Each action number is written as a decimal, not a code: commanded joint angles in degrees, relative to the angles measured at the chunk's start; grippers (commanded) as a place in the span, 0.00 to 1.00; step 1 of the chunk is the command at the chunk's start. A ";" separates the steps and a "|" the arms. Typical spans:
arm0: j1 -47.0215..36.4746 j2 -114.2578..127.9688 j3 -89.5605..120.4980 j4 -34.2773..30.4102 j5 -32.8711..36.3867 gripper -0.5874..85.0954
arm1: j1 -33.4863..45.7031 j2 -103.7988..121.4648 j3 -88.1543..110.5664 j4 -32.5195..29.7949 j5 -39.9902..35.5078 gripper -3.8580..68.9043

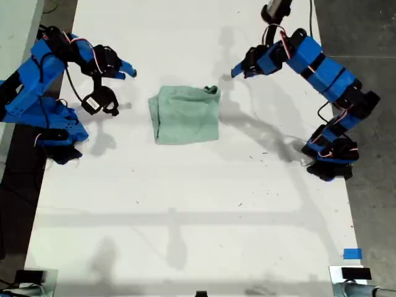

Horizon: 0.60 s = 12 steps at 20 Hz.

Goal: Fold t-shirt

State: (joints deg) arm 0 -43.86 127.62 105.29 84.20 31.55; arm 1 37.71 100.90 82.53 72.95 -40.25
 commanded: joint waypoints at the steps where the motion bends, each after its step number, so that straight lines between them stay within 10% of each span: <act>1: 1.76 14.24 10.55 -1.58 -3.08 0.01 | 0.70 19.51 15.64 -3.34 2.11 0.25; 4: 8.09 28.92 23.20 -4.39 -8.26 0.01 | -2.46 34.98 34.80 -4.31 7.56 0.03; 12: 19.42 67.68 58.71 -8.00 -16.96 0.01 | -20.83 89.03 78.49 0.18 30.23 0.03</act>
State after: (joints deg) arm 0 -25.58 193.01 161.72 77.08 16.17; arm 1 20.83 180.00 157.59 72.60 -13.45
